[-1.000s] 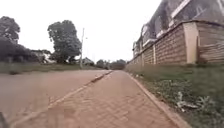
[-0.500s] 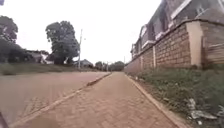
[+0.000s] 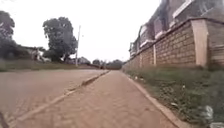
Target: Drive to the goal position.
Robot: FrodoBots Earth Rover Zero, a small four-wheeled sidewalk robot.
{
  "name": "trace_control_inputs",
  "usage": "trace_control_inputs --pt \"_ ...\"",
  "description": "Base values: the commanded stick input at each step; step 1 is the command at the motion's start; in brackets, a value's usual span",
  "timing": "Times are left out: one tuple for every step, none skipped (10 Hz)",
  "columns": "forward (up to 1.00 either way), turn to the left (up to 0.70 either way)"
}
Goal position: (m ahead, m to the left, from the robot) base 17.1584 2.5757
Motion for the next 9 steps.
trace_control_inputs --pt "0.70 0.00" --pt "0.70 0.00" --pt "0.70 0.00" --pt "0.70 0.00" --pt "0.70 0.00" --pt "0.70 0.00" --pt "0.70 0.00" --pt "0.70 0.00" --pt "0.70 0.00"
